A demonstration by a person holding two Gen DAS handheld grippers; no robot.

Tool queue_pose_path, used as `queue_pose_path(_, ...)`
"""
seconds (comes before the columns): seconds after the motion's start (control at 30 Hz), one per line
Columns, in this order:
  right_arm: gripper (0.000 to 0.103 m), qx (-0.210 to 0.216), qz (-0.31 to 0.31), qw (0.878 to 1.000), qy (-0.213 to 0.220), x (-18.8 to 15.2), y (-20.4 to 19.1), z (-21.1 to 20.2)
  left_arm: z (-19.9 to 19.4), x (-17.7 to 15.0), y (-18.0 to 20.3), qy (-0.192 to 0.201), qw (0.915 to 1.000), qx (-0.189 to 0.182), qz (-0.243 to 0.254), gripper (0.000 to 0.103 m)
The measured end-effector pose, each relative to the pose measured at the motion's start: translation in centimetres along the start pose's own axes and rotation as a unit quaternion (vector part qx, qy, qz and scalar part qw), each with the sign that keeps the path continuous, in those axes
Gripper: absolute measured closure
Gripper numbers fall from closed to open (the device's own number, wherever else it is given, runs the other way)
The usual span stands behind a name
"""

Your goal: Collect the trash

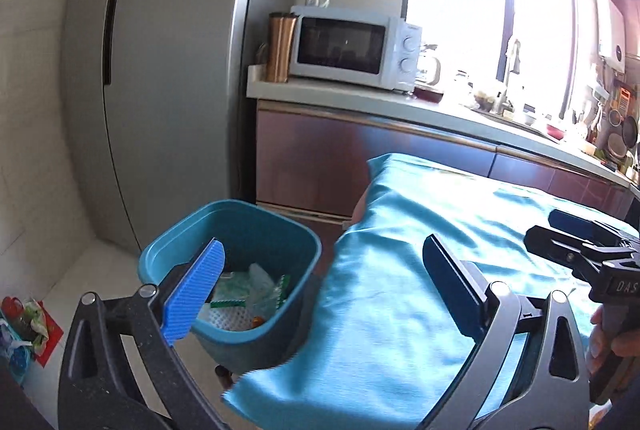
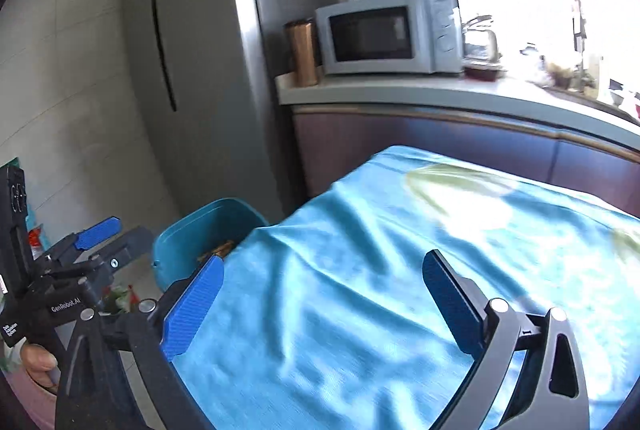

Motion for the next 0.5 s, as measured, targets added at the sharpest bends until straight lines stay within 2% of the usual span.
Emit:
queue_pose_path(0.23,0.007,-0.093,0.007,0.995,0.045,-1.7,4.2,-5.6,-2.2,-0.1,5.1,0.036,0.999,-0.017,0.021,0.006)
queue_pose_path(0.5,0.007,-0.144,0.023,0.987,0.071,-3.2,7.2,-9.6,-4.3,-0.7,9.1,0.063,0.9965,-0.034,0.043,0.006)
Point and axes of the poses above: each gripper's, at about its wrist camera, not at the fingertips, and z roughly the way its jaws point, y to its right, x to its top, the point moved 10 cm from there along z, roughly the way its jaws point, and after that the axes turned 9 degrees about -z, right-handed, at the moved point
